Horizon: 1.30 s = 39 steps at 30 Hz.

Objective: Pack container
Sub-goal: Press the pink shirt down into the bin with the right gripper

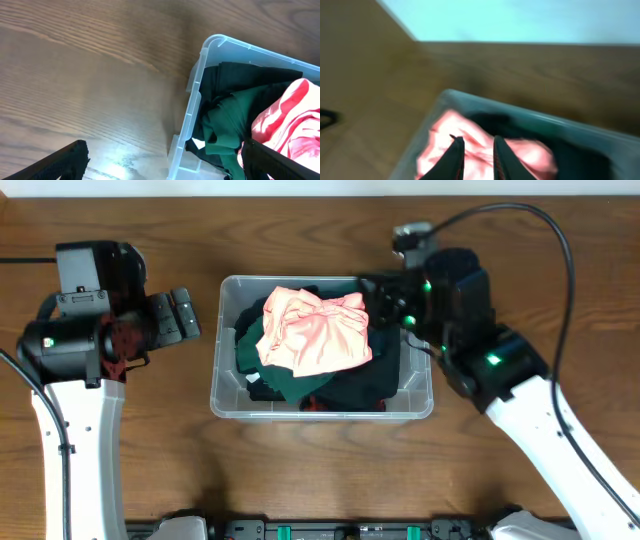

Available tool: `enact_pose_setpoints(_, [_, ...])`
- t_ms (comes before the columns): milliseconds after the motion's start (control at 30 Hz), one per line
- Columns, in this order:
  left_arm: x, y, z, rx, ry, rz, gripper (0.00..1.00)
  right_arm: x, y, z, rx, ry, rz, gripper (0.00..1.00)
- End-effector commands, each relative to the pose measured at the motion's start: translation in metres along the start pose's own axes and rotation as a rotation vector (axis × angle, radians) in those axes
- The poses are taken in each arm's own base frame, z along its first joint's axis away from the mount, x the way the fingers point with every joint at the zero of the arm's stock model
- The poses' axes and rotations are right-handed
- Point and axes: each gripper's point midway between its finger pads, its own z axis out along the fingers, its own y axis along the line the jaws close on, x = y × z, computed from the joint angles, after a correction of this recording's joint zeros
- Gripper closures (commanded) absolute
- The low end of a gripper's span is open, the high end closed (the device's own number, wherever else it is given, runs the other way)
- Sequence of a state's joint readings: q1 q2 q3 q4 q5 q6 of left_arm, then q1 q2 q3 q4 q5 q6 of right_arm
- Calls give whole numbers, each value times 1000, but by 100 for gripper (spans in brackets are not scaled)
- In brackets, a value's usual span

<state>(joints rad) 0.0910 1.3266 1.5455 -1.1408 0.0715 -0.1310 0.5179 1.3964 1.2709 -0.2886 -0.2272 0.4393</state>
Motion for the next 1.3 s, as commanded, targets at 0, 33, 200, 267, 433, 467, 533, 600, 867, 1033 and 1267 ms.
enact_pose_setpoints(0, [-4,1,-3,-4,-14,-8,2,44,27,43,-205,160,50,86])
enact_pose_setpoints(33, [-4,1,-3,-4,-14,-8,2,53,29,57,-221,176,65,89])
enact_pose_setpoints(200, [-4,1,-3,-5,-14,-8,2,126,18,121,-196,329,115,98])
enact_pose_setpoints(267, [-4,1,-3,-5,-14,-8,2,167,4,142,-135,408,120,97])
enact_pose_setpoints(433, [-4,1,-3,-5,-14,-8,2,281,-55,154,139,679,193,99])
enact_pose_setpoints(467, [-4,1,-3,-5,-14,-8,2,297,-64,151,175,726,215,99])
enact_pose_setpoints(533, [-4,1,-3,-5,-14,-8,2,310,-71,147,200,770,232,99])
enact_pose_setpoints(600, [-4,1,-3,-5,-14,-8,2,304,-68,148,186,757,234,99])
enact_pose_setpoints(867, [-4,1,-3,-5,-14,-8,2,215,-16,123,8,583,-11,56])
enact_pose_setpoints(1033, [-4,1,-3,-5,-14,-8,2,142,12,74,-28,413,-242,30])
enact_pose_setpoints(1267, [-4,1,-3,-5,-14,-8,2,57,23,-15,77,163,-359,1])
